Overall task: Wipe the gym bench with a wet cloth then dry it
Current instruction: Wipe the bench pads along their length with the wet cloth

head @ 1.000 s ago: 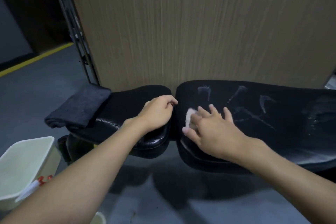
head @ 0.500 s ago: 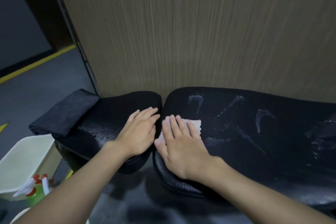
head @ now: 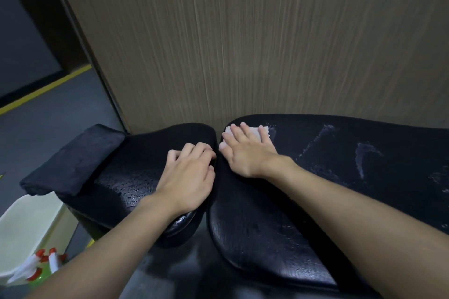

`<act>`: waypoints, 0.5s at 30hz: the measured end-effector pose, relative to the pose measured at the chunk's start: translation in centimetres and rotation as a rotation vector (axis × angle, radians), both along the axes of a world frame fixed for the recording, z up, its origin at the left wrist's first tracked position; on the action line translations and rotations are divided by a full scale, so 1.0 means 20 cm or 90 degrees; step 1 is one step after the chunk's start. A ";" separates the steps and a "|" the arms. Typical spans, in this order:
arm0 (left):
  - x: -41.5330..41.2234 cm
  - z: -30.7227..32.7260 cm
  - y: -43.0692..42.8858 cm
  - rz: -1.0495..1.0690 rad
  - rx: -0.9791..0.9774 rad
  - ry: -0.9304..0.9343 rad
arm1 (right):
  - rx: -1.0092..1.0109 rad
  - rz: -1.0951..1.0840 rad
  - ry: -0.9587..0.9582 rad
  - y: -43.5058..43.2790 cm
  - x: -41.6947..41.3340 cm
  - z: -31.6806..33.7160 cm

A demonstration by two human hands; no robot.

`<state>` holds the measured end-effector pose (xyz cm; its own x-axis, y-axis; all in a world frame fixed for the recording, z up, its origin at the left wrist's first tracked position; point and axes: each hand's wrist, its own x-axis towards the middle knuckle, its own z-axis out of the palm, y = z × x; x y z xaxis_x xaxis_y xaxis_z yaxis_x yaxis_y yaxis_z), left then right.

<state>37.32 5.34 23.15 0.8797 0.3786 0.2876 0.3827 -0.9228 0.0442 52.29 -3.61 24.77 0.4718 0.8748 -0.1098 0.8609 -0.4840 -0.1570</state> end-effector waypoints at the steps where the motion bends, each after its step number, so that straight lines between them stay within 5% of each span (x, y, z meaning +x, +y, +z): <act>1: 0.01 0.00 0.00 0.002 0.002 -0.001 | -0.003 -0.010 -0.003 0.03 0.04 0.01; 8: 0.00 -0.01 0.00 -0.003 0.005 -0.002 | -0.037 -0.090 -0.016 0.24 0.24 -0.01; 15: -0.02 0.01 0.00 -0.001 -0.068 -0.014 | -0.037 0.017 -0.022 -0.10 -0.15 0.00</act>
